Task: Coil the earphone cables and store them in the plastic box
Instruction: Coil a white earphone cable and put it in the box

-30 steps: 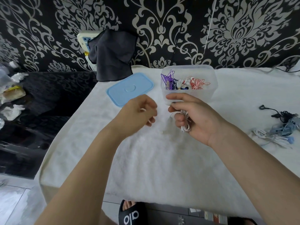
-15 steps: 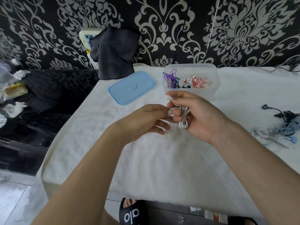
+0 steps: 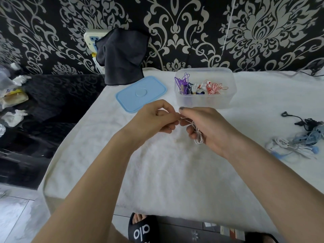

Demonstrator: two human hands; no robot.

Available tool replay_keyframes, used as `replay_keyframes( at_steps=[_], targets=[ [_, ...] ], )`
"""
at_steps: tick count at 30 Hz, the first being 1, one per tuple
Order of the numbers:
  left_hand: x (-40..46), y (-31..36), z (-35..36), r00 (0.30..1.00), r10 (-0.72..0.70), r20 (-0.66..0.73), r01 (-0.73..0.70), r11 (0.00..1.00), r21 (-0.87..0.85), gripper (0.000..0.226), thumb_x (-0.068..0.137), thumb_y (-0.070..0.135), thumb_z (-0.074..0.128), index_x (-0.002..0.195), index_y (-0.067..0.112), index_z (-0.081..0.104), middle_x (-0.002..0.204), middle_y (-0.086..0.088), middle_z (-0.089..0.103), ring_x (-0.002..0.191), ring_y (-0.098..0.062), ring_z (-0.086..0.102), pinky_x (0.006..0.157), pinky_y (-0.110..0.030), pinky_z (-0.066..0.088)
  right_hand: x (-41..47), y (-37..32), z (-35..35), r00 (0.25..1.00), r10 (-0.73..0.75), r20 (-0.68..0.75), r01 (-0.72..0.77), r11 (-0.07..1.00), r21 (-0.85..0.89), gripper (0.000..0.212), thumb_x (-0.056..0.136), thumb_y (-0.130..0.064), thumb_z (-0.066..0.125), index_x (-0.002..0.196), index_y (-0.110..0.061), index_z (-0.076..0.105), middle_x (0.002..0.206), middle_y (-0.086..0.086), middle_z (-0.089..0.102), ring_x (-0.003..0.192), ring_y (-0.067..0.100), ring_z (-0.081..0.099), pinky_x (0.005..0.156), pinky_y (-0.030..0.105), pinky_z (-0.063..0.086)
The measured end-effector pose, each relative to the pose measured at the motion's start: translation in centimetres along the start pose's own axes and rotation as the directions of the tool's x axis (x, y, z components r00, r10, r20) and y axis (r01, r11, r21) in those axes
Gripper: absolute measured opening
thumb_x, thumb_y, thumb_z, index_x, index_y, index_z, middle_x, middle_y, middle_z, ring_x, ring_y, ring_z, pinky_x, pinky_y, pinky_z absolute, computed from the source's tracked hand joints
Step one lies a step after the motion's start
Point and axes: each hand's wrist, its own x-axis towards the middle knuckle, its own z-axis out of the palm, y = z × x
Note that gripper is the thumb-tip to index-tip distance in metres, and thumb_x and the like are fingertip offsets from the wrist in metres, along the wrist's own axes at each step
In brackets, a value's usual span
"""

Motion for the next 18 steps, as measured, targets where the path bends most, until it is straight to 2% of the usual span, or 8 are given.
replay_keyframes(
  at_steps=[2,5,11,15,17,18],
  targets=[
    [-0.03,0.08,0.15,1.000,0.028,0.011,-0.028,0.999,0.018,0.021,0.096,0.016,0.070,0.101,-0.003,0.063,0.081,-0.009,0.075,0.072,-0.014,0.066,0.071,-0.023,0.058,-0.18,0.13,-0.11,0.999,0.006,0.032,-0.006,1.000,0.001,0.034,0.095,-0.030,0.062,0.100,0.002,0.070,0.079,0.005,0.067,0.052,0.013,0.046,0.044,0.022,0.034],
    [0.02,0.11,0.08,0.999,0.030,0.022,-0.030,0.999,-0.014,0.012,0.100,0.014,0.063,0.100,0.003,0.068,0.089,-0.011,0.075,0.075,-0.016,0.067,0.074,-0.024,0.059,-0.23,0.15,-0.38,0.997,0.013,0.074,-0.022,0.992,0.123,0.022,0.097,-0.021,0.061,0.097,-0.001,0.070,0.083,0.010,0.067,0.053,0.012,0.044,0.043,0.021,0.033],
    [0.04,-0.09,0.07,0.999,0.044,-0.013,-0.044,0.999,0.013,0.009,0.097,0.007,0.064,0.098,-0.001,0.069,0.078,-0.009,0.073,0.076,-0.013,0.071,0.077,-0.022,0.059,-0.25,0.19,-0.24,0.994,0.007,0.108,-0.033,0.970,0.240,0.010,0.094,-0.008,0.063,0.097,-0.001,0.070,0.079,0.013,0.065,0.053,0.010,0.046,0.043,0.019,0.036],
    [0.18,-0.09,0.06,0.999,0.036,-0.026,-0.037,0.999,-0.019,0.015,0.101,0.005,0.057,0.098,-0.003,0.069,0.085,-0.011,0.073,0.079,-0.014,0.073,0.079,-0.022,0.060,-0.29,0.17,-0.36,0.996,-0.030,0.086,0.012,0.979,0.202,0.008,0.089,-0.002,0.067,0.096,0.000,0.070,0.077,0.013,0.064,0.055,0.011,0.047,0.044,0.020,0.037],
    [0.19,-0.09,-0.11,1.000,0.005,-0.021,-0.006,0.999,-0.035,0.019,0.102,0.004,0.052,0.097,-0.003,0.069,0.087,-0.012,0.072,0.074,-0.016,0.071,0.073,-0.022,0.060,-0.22,0.18,-0.52,0.998,-0.024,0.061,0.011,0.979,0.202,0.004,0.089,-0.001,0.066,0.091,-0.002,0.069,0.077,0.013,0.065,0.055,0.011,0.047,0.043,0.020,0.036],
    [0.12,-0.23,-0.26,1.000,-0.008,-0.025,0.008,1.000,0.009,0.020,0.101,0.004,0.050,0.096,0.000,0.069,0.086,-0.010,0.071,0.070,-0.016,0.068,0.065,-0.021,0.058,-0.14,0.17,-0.61,0.999,-0.021,0.048,0.010,0.977,0.213,0.004,0.089,-0.001,0.065,0.090,-0.003,0.068,0.076,0.013,0.065,0.054,0.012,0.047,0.043,0.021,0.036]
  ],
)
